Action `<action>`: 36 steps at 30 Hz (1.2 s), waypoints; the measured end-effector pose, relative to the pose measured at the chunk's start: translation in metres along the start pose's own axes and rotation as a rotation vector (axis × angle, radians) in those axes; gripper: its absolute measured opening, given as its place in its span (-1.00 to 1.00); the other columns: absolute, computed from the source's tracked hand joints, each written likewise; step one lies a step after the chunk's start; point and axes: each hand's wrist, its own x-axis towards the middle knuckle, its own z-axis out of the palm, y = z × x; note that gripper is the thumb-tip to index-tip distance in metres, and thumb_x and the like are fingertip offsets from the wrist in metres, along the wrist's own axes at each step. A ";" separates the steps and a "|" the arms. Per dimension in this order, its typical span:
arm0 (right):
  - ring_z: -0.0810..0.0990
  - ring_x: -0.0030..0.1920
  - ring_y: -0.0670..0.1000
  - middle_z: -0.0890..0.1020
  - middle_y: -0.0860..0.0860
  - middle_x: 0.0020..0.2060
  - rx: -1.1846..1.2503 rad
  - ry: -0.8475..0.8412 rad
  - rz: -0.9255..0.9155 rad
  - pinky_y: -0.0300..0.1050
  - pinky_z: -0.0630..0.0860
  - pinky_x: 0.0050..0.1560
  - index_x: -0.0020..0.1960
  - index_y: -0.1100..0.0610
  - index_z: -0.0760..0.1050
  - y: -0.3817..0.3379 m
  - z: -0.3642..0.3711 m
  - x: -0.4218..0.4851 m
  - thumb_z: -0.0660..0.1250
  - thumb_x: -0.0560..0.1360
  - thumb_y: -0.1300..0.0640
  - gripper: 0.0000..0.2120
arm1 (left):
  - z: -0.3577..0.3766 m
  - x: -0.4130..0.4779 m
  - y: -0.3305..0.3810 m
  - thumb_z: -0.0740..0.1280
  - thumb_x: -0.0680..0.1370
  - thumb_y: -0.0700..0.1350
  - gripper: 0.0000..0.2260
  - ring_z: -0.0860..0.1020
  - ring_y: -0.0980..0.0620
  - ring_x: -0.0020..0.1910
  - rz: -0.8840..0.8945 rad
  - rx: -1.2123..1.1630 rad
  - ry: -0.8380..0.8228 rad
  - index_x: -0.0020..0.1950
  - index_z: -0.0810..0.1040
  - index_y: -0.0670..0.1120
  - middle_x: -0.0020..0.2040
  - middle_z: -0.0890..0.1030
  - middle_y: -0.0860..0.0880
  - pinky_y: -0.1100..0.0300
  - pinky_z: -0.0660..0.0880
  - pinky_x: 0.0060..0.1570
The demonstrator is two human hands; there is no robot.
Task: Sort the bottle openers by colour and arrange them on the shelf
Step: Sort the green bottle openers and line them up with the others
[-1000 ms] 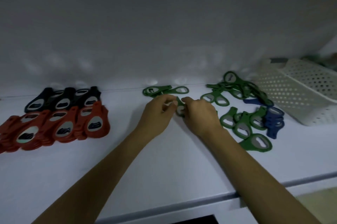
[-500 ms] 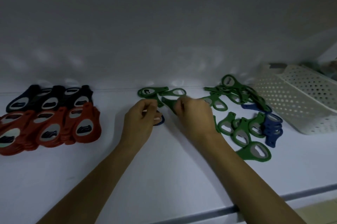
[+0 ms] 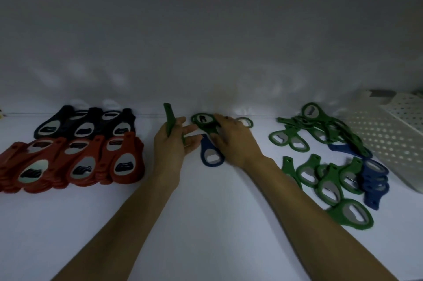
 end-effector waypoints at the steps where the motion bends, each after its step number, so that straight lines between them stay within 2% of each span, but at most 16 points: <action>1: 0.51 0.15 0.16 0.56 0.12 0.18 -0.063 0.021 0.007 -0.04 0.42 0.10 0.45 0.14 0.29 0.003 0.003 0.001 0.28 0.54 -0.01 -0.47 | 0.001 0.000 -0.002 0.18 0.63 -0.14 -0.87 0.62 0.08 -0.38 0.016 0.020 -0.005 0.04 0.52 -0.09 -0.17 0.66 -0.07 0.28 0.55 -0.36; 3: 0.51 0.05 0.17 0.57 0.11 0.04 -0.209 0.111 0.035 -0.06 0.34 0.00 0.37 0.12 0.40 0.007 0.005 0.001 0.28 0.51 -0.12 -0.49 | 0.003 -0.001 -0.004 0.19 0.62 -0.14 -0.88 0.61 0.10 -0.40 0.052 0.050 -0.035 0.01 0.52 -0.08 -0.24 0.67 -0.01 0.30 0.54 -0.38; 5: 0.49 -0.04 0.14 0.55 0.10 -0.10 -0.300 0.170 0.040 -0.10 0.19 -0.11 0.12 0.10 0.58 0.007 0.002 -0.001 0.26 0.50 -0.16 -0.61 | 0.002 -0.002 -0.005 0.18 0.63 -0.14 -0.86 0.60 0.11 -0.43 0.074 0.068 -0.064 -0.03 0.53 -0.07 -0.31 0.68 0.04 0.31 0.53 -0.40; 8: 0.49 -0.10 0.13 0.56 0.10 -0.17 -0.376 0.202 0.025 -0.10 0.12 -0.14 -0.13 0.16 0.61 0.008 -0.003 -0.004 0.19 0.58 -0.06 -0.65 | 0.001 -0.003 -0.003 0.19 0.62 -0.13 -0.86 0.59 0.11 -0.45 0.057 0.084 -0.088 -0.03 0.53 -0.05 -0.32 0.68 0.05 0.30 0.52 -0.42; 10: 0.51 -0.25 0.13 0.56 0.13 -0.24 -0.275 0.328 0.084 -0.12 0.18 -0.21 -0.20 0.21 0.58 0.007 -0.007 -0.008 0.17 0.61 0.04 -0.65 | 0.000 -0.003 0.000 0.21 0.61 -0.10 -0.88 0.59 0.09 -0.45 0.006 0.066 -0.115 -0.01 0.54 -0.07 -0.32 0.68 0.02 0.29 0.53 -0.43; 12: 0.45 -0.35 0.05 0.56 0.13 -0.27 -0.023 0.467 0.129 -0.16 0.25 -0.29 -0.18 0.24 0.56 0.006 -0.014 -0.013 0.20 0.61 0.10 -0.70 | -0.001 -0.002 0.002 0.24 0.59 -0.06 -0.84 0.60 0.07 -0.43 -0.065 0.027 -0.167 0.00 0.55 -0.10 -0.29 0.68 -0.02 0.27 0.53 -0.42; 15: 0.52 -0.31 0.02 0.61 0.10 -0.23 0.179 0.572 -0.044 -0.16 0.41 -0.29 -0.10 0.24 0.58 -0.002 -0.020 -0.020 0.30 0.56 0.21 -0.87 | -0.002 -0.002 0.002 0.25 0.50 0.15 -0.61 0.66 -0.02 -0.25 -0.191 -0.025 -0.300 0.07 0.57 -0.14 -0.13 0.70 -0.12 0.20 0.59 -0.30; 16: 0.58 -0.25 0.02 0.65 0.10 -0.18 0.201 0.560 -0.132 -0.15 0.49 -0.23 -0.05 0.25 0.60 -0.006 -0.019 -0.023 0.33 0.52 0.26 -0.91 | -0.002 -0.003 0.002 0.23 0.44 0.23 -0.52 0.67 -0.05 -0.14 -0.248 -0.050 -0.348 0.11 0.57 -0.13 -0.05 0.69 -0.15 0.16 0.61 -0.23; 18: 0.64 -0.07 0.01 0.68 0.10 -0.05 0.262 0.434 -0.277 -0.23 0.54 0.01 0.04 0.25 0.63 -0.014 -0.016 -0.024 0.35 0.46 0.39 -0.80 | -0.004 -0.003 0.003 0.21 0.40 0.27 -0.44 0.65 -0.08 -0.01 -0.319 -0.077 -0.420 0.19 0.55 -0.12 0.06 0.66 -0.17 0.12 0.61 -0.15; 20: 0.62 0.06 -0.03 0.66 0.08 0.05 0.465 0.247 -0.254 -0.30 0.50 0.14 0.10 0.25 0.62 -0.020 -0.013 -0.022 0.25 0.40 0.49 -0.64 | -0.005 -0.003 0.002 0.26 0.46 0.15 -0.54 0.65 -0.04 -0.07 -0.306 -0.033 -0.432 0.20 0.55 -0.13 0.05 0.66 -0.15 0.15 0.61 -0.17; 23: 0.61 0.01 -0.17 0.66 -0.02 -0.01 0.676 0.244 -0.076 -0.32 0.52 0.07 0.06 0.23 0.61 -0.020 -0.011 -0.019 0.16 0.40 0.47 -0.63 | -0.007 -0.002 0.000 0.26 0.56 -0.13 -0.83 0.62 0.06 -0.33 -0.283 -0.014 -0.374 0.08 0.56 -0.16 -0.15 0.68 -0.09 0.25 0.56 -0.38; 25: 0.57 -0.13 -0.26 0.62 -0.12 -0.11 0.608 0.282 -0.013 -0.46 0.45 -0.09 0.02 0.20 0.59 -0.015 -0.010 -0.016 0.14 0.41 0.45 -0.66 | -0.008 0.000 -0.001 0.24 0.57 -0.22 -0.85 0.63 0.06 -0.32 -0.267 -0.033 -0.341 0.07 0.57 -0.15 -0.18 0.68 -0.07 0.25 0.59 -0.33; 28: 0.57 -0.14 -0.16 0.67 0.04 -0.05 0.564 0.219 0.004 -0.45 0.46 -0.09 0.08 0.24 0.60 -0.010 -0.008 -0.014 0.15 0.42 0.49 -0.63 | -0.008 0.001 -0.001 0.22 0.58 -0.25 -0.84 0.66 0.04 -0.23 -0.262 -0.064 -0.333 0.06 0.58 -0.16 -0.18 0.69 -0.07 0.24 0.59 -0.31; 31: 0.61 -0.15 -0.13 0.68 0.07 -0.08 0.634 0.217 -0.022 -0.41 0.50 -0.10 0.06 0.24 0.63 -0.014 -0.007 -0.016 0.18 0.40 0.51 -0.62 | -0.006 0.000 -0.002 0.23 0.59 -0.16 -0.83 0.66 0.01 -0.21 -0.294 -0.048 -0.337 0.02 0.59 -0.18 -0.13 0.68 -0.13 0.24 0.57 -0.31; 34: 0.65 -0.08 -0.07 0.68 0.10 -0.03 0.726 0.222 -0.051 -0.28 0.57 -0.02 0.09 0.26 0.62 -0.025 -0.008 -0.019 0.15 0.40 0.53 -0.59 | -0.005 0.000 -0.001 0.24 0.51 0.12 -0.59 0.64 -0.05 0.00 -0.289 -0.033 -0.360 0.15 0.58 -0.16 0.05 0.65 -0.17 0.13 0.56 -0.12; 36: 0.68 -0.07 -0.03 0.69 0.05 -0.06 0.879 0.131 -0.065 -0.18 0.60 -0.02 0.04 0.22 0.64 -0.030 -0.009 -0.020 0.14 0.42 0.51 -0.61 | -0.006 0.000 0.001 0.26 0.45 0.19 -0.50 0.61 -0.07 0.07 -0.308 -0.079 -0.368 0.21 0.55 -0.15 0.12 0.63 -0.17 0.08 0.54 -0.03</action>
